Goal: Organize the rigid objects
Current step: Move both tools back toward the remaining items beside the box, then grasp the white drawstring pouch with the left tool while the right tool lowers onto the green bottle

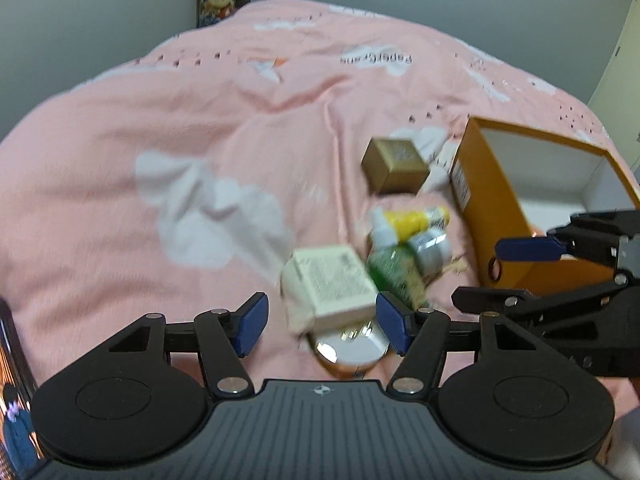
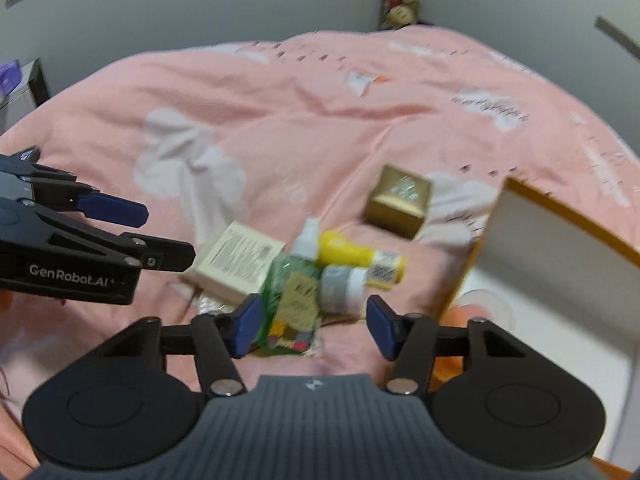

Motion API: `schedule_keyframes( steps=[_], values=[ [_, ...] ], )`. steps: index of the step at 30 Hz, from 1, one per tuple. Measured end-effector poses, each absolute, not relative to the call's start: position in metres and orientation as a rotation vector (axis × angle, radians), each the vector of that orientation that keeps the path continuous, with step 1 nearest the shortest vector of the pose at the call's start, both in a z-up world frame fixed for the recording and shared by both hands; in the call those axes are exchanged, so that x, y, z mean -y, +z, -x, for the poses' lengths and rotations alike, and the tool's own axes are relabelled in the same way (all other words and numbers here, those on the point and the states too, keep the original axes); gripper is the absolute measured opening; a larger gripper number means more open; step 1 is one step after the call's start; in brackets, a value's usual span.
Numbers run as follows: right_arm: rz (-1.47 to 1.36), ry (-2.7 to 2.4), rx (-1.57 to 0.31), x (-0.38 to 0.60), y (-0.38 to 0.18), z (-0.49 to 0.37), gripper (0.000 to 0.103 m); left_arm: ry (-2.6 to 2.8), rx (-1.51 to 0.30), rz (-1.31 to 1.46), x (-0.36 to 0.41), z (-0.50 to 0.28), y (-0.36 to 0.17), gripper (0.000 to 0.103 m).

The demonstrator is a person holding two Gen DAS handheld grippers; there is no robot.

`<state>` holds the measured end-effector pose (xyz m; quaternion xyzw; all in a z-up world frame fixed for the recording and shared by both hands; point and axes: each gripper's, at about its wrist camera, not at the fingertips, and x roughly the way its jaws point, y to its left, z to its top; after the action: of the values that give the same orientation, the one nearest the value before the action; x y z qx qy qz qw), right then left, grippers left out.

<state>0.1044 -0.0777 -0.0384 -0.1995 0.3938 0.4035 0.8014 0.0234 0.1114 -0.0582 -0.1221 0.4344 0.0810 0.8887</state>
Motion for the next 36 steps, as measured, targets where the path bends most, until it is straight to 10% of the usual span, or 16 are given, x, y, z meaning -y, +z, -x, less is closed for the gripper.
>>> schedule_keyframes(
  steps=[36],
  values=[
    [0.355, 0.934, -1.199, 0.031, -0.117, -0.166, 0.053, 0.246, -0.976, 0.472, -0.137, -0.064, -0.106, 0.073]
  ],
)
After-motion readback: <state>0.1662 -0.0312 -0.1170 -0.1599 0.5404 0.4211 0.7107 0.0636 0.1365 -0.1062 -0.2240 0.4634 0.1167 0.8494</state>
